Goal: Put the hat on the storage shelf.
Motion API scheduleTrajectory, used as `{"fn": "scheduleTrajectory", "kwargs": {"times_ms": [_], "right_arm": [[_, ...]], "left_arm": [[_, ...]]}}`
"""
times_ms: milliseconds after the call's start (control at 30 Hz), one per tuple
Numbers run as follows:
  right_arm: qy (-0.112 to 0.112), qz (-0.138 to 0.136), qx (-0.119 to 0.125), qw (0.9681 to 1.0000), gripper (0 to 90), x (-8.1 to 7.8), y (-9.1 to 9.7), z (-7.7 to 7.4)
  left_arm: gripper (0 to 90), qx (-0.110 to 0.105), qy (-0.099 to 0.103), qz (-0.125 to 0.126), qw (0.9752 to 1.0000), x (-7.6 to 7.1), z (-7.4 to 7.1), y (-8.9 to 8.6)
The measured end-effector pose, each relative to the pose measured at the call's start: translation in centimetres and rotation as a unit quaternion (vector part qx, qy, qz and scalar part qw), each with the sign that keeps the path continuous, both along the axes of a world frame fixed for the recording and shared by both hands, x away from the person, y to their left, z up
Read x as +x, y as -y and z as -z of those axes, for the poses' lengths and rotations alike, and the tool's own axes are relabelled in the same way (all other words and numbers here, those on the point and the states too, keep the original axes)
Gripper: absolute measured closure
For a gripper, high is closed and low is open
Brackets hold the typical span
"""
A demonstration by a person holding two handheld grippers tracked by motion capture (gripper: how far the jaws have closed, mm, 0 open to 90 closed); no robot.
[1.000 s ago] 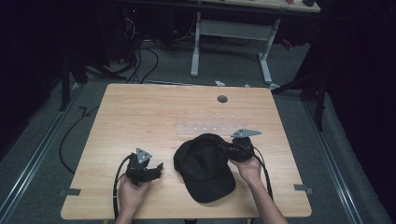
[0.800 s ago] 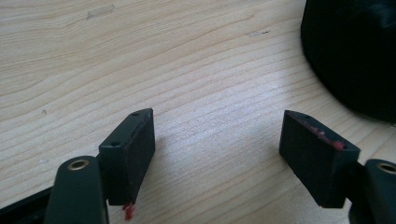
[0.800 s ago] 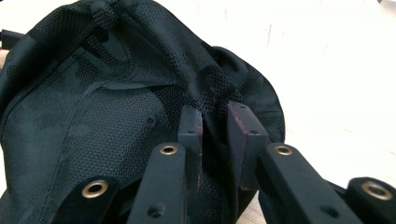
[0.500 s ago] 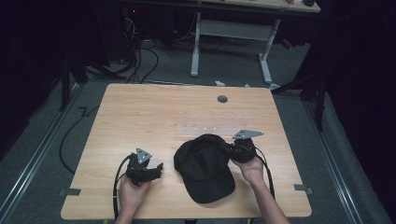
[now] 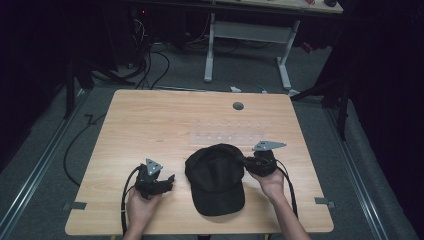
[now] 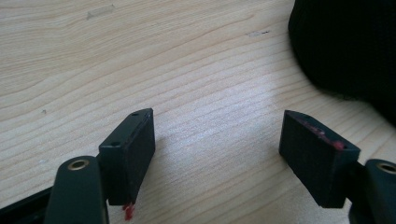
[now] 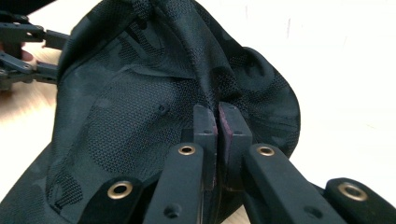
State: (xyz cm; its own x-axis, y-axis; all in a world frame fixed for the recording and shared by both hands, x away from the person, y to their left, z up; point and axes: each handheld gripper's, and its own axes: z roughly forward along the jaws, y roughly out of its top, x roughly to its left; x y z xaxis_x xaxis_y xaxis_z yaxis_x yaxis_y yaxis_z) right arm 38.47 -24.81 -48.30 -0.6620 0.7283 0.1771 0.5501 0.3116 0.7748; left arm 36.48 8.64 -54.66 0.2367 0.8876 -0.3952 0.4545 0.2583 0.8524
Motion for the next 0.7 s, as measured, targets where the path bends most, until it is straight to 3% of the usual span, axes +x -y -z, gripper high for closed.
{"fn": "scheduleTrajectory", "kwargs": {"times_ms": [400, 700], "right_arm": [[0.016, 0.003, 0.036, 0.9992, 87.7, -0.9, 1.3, -1.3], [0.034, 0.010, 0.046, 0.9983, 87.8, -1.6, 2.3, -2.6]], "left_arm": [[27.3, -0.001, 0.000, 0.000, 1.0000, 0.0, 0.0, 0.0], [27.8, -0.003, -0.001, 0.003, 1.0000, 0.0, 0.0, 0.0]]}}
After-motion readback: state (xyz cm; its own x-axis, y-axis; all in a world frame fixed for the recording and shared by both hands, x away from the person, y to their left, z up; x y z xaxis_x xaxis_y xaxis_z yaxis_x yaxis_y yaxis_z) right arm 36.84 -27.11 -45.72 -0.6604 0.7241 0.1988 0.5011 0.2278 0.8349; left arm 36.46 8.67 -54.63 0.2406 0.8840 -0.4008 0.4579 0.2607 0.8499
